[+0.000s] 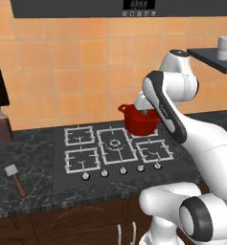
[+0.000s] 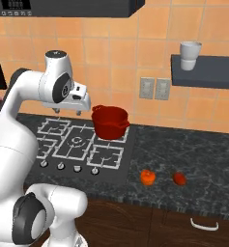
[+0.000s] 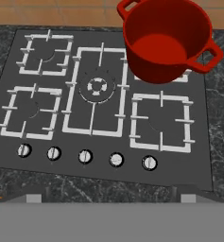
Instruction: Put the squash and tomato in the pot. Retrieve the spatula and lightly stir the vegetables in the pot.
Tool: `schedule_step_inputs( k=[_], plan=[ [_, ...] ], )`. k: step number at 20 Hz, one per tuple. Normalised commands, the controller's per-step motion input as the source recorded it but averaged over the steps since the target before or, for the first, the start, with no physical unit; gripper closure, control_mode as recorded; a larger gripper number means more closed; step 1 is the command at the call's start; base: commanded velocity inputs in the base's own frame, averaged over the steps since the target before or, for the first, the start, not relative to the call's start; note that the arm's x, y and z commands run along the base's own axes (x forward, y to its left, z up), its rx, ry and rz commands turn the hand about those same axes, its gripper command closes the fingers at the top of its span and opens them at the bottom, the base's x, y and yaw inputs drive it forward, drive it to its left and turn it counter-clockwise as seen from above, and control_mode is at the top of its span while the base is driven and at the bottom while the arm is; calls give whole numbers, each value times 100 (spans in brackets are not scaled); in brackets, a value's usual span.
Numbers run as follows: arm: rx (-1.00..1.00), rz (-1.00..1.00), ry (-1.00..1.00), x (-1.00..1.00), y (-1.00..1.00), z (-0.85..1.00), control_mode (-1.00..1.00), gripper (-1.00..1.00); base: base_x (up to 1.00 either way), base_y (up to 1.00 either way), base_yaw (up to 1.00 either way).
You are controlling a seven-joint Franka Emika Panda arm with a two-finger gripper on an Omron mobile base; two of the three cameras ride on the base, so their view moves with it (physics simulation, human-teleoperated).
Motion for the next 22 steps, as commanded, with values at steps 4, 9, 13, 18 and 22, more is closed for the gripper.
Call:
schedule_step_inputs(
  k=[4,9,13,18,22],
  plan=[
    [0,0,0,0,0,0,100,-100,0,-50,0],
    [0,0,0,0,0,0,100,-100,0,-20,0],
    [0,0,0,0,0,0,100,-100,0,0,0],
    [0,0,0,0,0,0,100,-100,0,0,0],
    [0,-4,4,0,-36,-19,-100,-100,0,0,0]
  ],
)
